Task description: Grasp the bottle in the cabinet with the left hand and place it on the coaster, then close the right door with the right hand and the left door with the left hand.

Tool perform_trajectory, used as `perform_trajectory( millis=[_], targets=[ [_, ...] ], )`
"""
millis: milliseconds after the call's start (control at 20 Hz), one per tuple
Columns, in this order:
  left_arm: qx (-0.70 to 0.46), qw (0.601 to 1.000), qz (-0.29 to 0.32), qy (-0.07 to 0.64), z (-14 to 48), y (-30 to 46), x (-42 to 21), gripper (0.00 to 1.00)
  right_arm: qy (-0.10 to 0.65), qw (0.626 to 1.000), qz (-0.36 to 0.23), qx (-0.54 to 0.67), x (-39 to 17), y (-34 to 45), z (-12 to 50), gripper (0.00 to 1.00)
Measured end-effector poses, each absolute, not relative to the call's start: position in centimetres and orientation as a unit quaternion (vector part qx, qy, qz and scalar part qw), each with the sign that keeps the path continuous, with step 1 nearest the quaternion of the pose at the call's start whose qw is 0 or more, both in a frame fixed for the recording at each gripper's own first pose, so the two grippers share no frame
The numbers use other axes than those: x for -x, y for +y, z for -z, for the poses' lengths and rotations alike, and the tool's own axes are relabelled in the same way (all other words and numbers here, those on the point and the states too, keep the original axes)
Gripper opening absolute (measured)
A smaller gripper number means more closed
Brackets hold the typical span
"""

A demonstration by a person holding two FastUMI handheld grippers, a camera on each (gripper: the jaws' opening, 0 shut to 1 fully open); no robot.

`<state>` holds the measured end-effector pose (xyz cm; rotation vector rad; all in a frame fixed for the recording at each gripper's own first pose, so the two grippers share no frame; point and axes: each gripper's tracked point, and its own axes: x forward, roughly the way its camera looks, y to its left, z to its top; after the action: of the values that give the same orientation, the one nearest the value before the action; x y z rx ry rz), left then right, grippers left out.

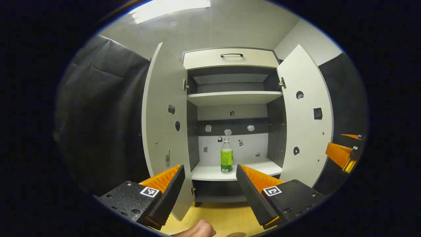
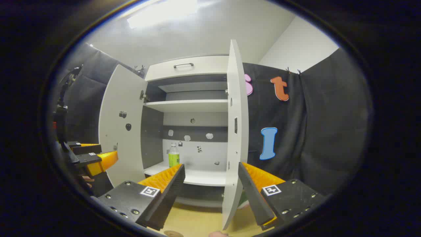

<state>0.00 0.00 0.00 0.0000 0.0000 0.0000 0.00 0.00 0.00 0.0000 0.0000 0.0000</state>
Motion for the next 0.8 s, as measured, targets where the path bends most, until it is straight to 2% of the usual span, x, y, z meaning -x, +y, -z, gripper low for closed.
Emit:
perform_trajectory(
  millis=[400, 800],
  targets=[
    [0.012, 0.999, 0.03, -0.006, -0.5, -0.5, -3.3, 0.99, -0.002, 1.0, 0.004, 0.009, -1.5, 2.0, -0.6, 0.97],
    [-0.004, 0.998, 0.057, 0.013, 2.5, -0.9, -8.4, 0.98, 0.013, 1.0, 0.023, 0.014, -3.7, 3.5, 0.4, 0.97]
  ],
)
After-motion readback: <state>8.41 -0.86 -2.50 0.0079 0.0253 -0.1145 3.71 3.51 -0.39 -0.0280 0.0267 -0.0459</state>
